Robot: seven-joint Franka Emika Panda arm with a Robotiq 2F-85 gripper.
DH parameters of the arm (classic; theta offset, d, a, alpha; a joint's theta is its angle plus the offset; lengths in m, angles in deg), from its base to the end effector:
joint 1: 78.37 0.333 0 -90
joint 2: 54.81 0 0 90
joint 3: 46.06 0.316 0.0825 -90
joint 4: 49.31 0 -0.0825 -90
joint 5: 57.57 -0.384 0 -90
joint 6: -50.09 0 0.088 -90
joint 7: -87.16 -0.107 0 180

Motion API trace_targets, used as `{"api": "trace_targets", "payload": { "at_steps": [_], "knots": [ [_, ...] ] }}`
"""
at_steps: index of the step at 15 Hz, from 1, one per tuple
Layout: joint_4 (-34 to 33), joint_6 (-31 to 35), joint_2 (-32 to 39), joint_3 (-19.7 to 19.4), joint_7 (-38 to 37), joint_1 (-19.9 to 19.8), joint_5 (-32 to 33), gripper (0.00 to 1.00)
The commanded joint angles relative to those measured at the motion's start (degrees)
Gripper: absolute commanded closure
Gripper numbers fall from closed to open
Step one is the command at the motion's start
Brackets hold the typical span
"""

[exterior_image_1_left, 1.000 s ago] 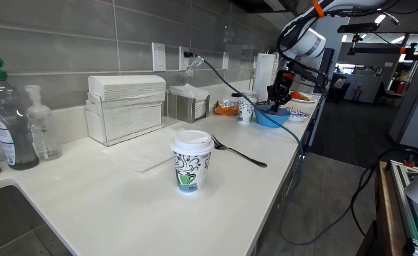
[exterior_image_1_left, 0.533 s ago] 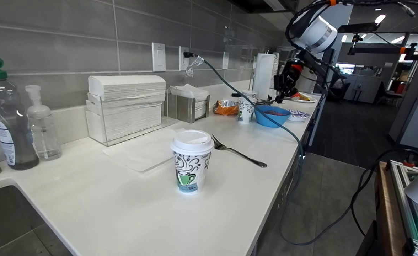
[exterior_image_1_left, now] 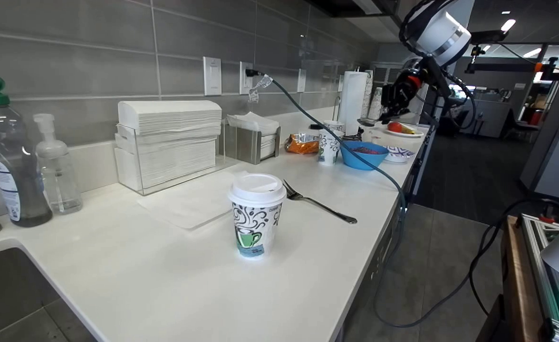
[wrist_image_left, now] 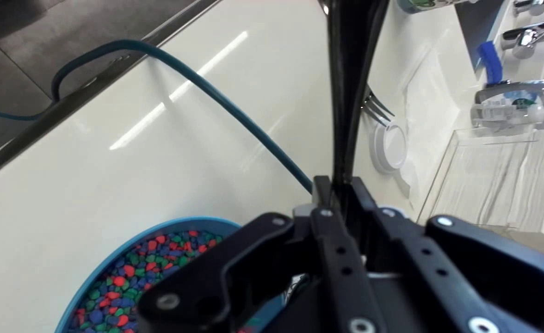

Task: Put the wooden spoon in the blue bowl, then remove it, then remove the silver spoon out of the blue bowl

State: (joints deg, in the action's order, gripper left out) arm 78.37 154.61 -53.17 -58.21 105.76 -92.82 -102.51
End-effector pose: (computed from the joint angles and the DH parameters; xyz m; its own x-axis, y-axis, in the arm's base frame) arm 0.4648 -0.1682 0.3514 0.8830 -0.3792 -0.2767 -0.4607 -0.5873 -0.6655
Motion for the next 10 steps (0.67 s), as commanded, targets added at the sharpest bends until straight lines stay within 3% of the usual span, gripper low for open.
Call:
{"api": "trace_targets", "payload": {
  "at_steps": [1, 10],
  "knots": [
    [0.9, -3.7, -0.6, -1.9, 4.6, -1.2, -3.7, 0.97],
    [0.7, -8.6, 1.3, -3.8, 12.0, -2.5, -9.4, 0.97]
  ]
}}
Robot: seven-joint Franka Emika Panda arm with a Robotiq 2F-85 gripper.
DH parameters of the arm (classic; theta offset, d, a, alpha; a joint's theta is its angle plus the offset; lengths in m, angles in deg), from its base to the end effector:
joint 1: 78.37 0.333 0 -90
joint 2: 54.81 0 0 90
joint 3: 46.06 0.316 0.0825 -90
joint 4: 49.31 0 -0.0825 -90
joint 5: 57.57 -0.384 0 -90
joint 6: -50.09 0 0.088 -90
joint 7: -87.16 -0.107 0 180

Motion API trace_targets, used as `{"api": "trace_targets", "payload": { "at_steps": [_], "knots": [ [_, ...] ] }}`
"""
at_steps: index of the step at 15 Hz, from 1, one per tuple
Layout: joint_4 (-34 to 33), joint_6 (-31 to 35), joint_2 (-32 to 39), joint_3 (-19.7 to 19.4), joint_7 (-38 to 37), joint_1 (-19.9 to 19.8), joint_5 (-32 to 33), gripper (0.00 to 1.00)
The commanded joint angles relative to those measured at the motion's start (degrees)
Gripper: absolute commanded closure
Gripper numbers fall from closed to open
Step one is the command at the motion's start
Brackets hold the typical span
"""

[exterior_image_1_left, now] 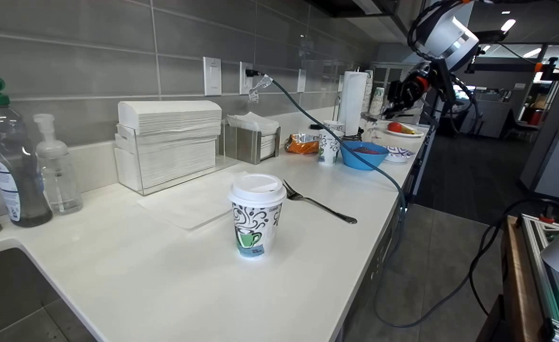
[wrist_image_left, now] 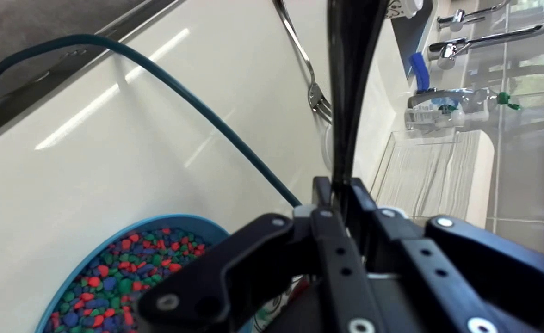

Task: Put the wooden spoon in the blue bowl, then remove it, then remove the silver spoon out of the blue bowl

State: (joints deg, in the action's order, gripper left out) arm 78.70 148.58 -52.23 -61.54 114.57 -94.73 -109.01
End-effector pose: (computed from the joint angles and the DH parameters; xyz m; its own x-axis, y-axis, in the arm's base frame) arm 0.4482 -0.1925 0.3468 0.9068 -0.3490 -0.2365 -0.3903 -0.4827 -0.7840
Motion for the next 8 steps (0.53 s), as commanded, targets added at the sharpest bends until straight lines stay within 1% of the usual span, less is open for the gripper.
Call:
{"api": "trace_targets", "payload": {
  "at_steps": [1, 4, 8],
  "knots": [
    [0.3, -3.6, 0.5, -0.6, 3.8, -0.8, -3.7, 0.97],
    [0.2, -4.8, 0.6, -1.0, 5.2, -1.2, -5.2, 0.97],
    [-0.3, -9.0, 1.1, -1.8, 6.4, -2.2, -8.4, 0.97]
  ]
}}
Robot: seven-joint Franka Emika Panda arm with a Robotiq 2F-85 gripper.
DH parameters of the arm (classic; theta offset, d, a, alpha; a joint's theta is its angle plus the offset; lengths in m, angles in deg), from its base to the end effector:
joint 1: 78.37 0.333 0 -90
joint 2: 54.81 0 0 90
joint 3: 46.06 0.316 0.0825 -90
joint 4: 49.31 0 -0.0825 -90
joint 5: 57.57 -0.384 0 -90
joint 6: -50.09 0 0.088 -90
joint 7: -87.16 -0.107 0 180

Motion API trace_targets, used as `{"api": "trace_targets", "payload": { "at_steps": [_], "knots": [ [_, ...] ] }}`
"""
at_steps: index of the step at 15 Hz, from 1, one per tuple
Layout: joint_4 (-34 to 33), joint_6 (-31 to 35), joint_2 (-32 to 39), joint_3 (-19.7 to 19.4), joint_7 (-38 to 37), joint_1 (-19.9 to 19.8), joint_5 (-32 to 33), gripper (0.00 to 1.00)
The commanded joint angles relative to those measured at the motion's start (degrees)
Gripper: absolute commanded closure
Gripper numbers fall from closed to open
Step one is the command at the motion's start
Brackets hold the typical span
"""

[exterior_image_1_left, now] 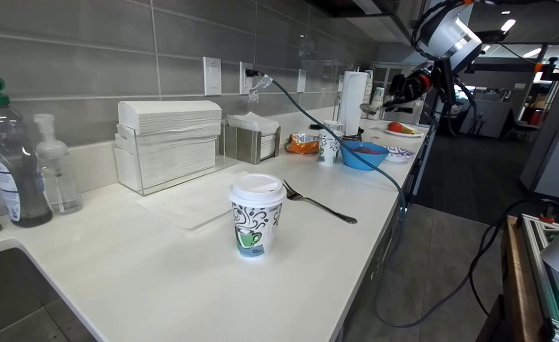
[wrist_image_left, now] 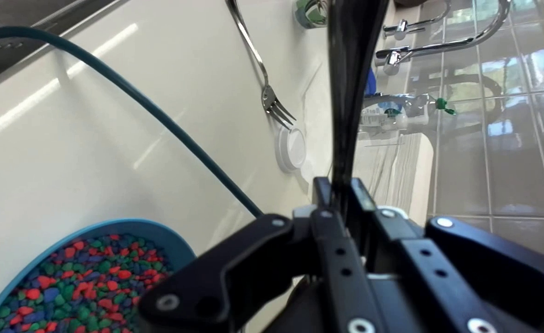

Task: Put the wooden spoon in the blue bowl, then remove it, then remove the silver spoon out of the blue bowl

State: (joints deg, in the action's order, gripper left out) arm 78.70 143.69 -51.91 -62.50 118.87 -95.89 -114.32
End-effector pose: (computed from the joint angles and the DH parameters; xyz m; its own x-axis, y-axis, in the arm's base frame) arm 0.4437 -0.1962 0.3512 0.9218 -0.3303 -0.2032 -0.3291 -0.3890 -0.8605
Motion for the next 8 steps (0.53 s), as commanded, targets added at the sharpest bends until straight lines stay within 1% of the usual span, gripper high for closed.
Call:
{"api": "trace_targets", "payload": {
  "at_steps": [1, 8],
  "knots": [
    [-0.4, -5.2, 1.0, -1.1, 2.2, -1.3, -3.7, 0.97],
    [-1.1, -12.5, 2.1, -2.6, 3.7, -2.8, -7.1, 0.97]
  ]
}}
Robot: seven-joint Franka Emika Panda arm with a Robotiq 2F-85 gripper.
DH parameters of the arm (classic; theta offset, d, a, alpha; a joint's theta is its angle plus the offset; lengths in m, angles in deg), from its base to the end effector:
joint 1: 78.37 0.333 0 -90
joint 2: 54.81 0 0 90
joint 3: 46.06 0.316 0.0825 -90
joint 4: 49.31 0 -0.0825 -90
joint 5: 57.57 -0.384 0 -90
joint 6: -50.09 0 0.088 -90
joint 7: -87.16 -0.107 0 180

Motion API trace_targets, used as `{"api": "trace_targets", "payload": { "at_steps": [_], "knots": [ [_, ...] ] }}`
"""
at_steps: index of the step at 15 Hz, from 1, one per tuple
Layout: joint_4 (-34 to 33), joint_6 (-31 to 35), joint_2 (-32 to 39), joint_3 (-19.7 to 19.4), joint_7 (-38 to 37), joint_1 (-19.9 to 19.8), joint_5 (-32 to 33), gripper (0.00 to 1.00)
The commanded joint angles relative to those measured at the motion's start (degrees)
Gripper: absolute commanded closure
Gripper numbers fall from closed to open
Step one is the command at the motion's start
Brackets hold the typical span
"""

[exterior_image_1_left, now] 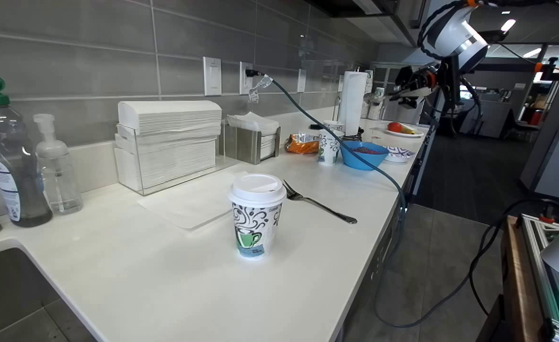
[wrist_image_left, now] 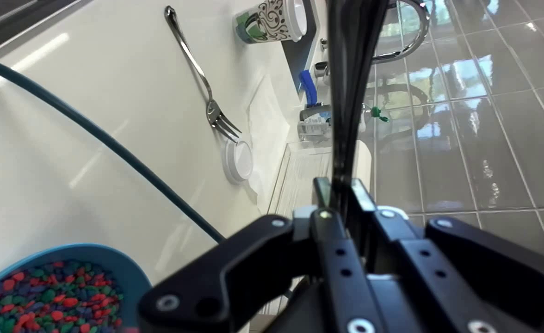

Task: Put the wooden spoon in the blue bowl, then remove it, then remove the silver spoon out of the blue bowl

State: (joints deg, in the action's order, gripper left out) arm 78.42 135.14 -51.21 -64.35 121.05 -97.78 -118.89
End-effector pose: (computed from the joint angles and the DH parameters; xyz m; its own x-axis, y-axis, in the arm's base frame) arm 0.4317 -0.2060 0.3581 0.9293 -0.3050 -0.2082 -0.2890 -0.2499 -0.9241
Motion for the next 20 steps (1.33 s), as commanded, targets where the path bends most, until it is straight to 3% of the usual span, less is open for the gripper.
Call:
{"api": "trace_targets", "payload": {
  "at_steps": [1, 6, 12, 13, 16, 17, 18, 20],
  "knots": [
    [-1.1, -5.2, 1.7, -0.9, 1.7, -1.1, -3.0, 0.97],
    [-1.9, -11.2, 3.5, -1.6, 2.6, -2.3, -5.3, 0.97],
    [-2.8, -12.7, 5.0, -2.0, 2.2, -2.7, -6.0, 0.97],
    [-2.6, -9.1, 4.6, -1.8, 2.1, -2.1, -4.3, 0.97],
    [-3.1, -13.0, 6.1, -1.6, 1.6, -2.6, -5.8, 0.97],
    [-2.3, -5.3, 4.6, -1.5, 2.0, -1.2, -2.6, 0.97],
    [-3.1, -11.6, 6.1, -1.3, 1.7, -2.1, -4.5, 0.97],
    [-2.2, -1.7, 4.4, -1.1, 1.8, -0.5, -2.0, 0.97]
  ]
}}
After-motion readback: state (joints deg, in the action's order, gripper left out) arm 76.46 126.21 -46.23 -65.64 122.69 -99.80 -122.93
